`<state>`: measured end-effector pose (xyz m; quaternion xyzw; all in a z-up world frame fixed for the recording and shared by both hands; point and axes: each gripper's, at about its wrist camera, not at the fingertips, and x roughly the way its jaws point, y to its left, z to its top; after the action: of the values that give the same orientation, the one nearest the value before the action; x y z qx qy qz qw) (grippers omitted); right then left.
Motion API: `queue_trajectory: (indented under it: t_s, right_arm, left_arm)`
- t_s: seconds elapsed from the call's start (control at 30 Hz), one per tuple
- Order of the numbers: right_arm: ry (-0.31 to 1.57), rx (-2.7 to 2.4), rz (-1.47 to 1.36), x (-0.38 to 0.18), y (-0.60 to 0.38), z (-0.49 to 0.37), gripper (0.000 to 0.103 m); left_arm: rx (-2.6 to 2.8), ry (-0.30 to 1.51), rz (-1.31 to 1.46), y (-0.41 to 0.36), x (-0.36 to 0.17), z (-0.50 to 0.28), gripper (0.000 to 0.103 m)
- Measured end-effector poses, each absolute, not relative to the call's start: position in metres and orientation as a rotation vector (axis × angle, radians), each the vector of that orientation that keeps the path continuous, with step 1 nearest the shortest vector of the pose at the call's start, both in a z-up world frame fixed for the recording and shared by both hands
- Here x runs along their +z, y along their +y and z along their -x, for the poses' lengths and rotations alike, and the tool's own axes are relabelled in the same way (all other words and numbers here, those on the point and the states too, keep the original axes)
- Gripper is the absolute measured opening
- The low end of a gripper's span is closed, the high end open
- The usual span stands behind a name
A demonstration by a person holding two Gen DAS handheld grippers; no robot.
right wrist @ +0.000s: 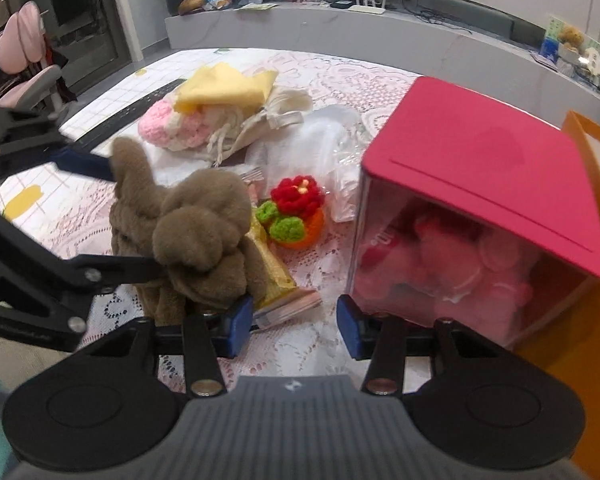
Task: Organize soft objects
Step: 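Grasp the brown plush with the left tool while the right tool grasps the yellow snack bag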
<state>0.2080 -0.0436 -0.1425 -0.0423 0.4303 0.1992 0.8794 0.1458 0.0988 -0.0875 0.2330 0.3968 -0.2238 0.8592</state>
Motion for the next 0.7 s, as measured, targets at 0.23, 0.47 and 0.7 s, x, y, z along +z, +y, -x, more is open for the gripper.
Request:
queue_trajectory:
  t_s: [0.23, 0.47, 0.7]
  right_arm:
    - [0.910, 0.474, 0.108, -0.154, -0.036, -0.212, 0.054]
    - [0.885, 0.505, 0.123, -0.151, -0.035, -0.212, 0.058]
    - [0.848, 0.546, 0.160, -0.149, -0.018, -0.215, 0.072]
  left_arm:
    - [-0.499, 0.859, -0.501, 0.094, -0.105, -0.151, 0.095]
    - [-0.464, 0.885, -0.354, 0.115, -0.089, -0.140, 0.063]
    - [-0.295, 0.930, -0.163, 0.153, -0.066, -0.130, 0.049]
